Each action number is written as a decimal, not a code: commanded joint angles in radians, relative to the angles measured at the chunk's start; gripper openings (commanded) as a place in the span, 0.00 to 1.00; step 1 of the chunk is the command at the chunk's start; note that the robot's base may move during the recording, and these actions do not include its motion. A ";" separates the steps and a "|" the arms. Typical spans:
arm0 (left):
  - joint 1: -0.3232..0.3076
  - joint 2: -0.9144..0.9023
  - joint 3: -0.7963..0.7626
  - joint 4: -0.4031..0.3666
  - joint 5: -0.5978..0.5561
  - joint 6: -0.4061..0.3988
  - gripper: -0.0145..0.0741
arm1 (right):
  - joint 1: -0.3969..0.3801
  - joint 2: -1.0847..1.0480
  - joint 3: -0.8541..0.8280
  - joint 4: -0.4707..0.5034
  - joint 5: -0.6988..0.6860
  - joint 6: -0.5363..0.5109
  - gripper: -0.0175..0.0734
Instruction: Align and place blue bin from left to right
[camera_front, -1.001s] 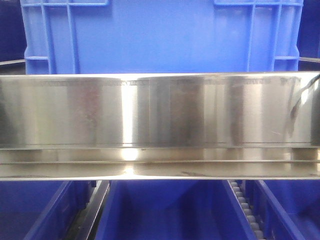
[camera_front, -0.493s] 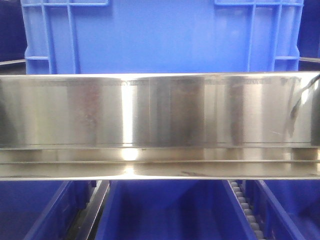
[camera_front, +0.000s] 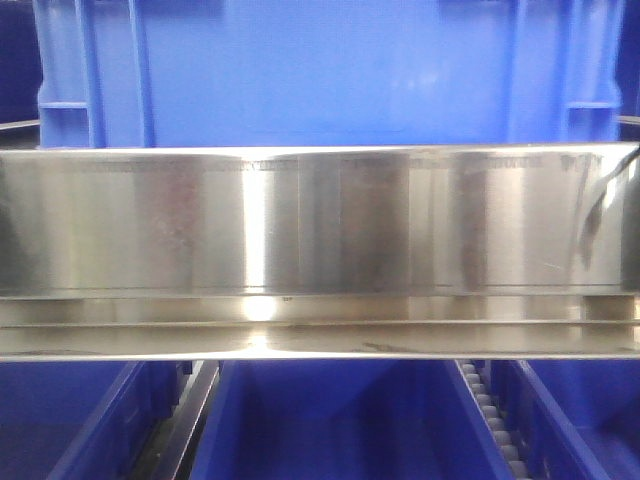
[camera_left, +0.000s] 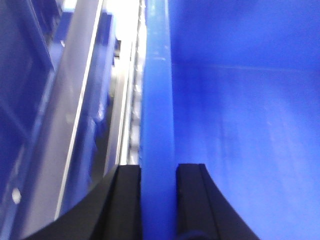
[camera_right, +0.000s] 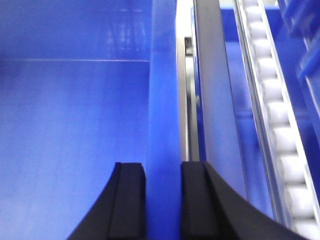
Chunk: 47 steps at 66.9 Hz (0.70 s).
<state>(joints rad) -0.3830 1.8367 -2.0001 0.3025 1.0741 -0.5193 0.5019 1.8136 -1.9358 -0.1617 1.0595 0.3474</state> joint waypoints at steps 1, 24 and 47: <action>-0.010 -0.062 -0.010 0.016 -0.032 -0.003 0.04 | 0.002 -0.055 -0.008 -0.029 -0.025 0.006 0.12; -0.118 -0.130 -0.010 0.072 0.056 -0.008 0.04 | 0.090 -0.167 -0.008 -0.082 0.005 0.075 0.12; -0.207 -0.234 0.015 0.200 0.147 -0.130 0.04 | 0.169 -0.288 0.079 -0.164 0.028 0.198 0.12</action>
<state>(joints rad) -0.5489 1.6488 -1.9940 0.4482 1.2577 -0.6029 0.6286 1.5740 -1.8969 -0.2950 1.1726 0.4845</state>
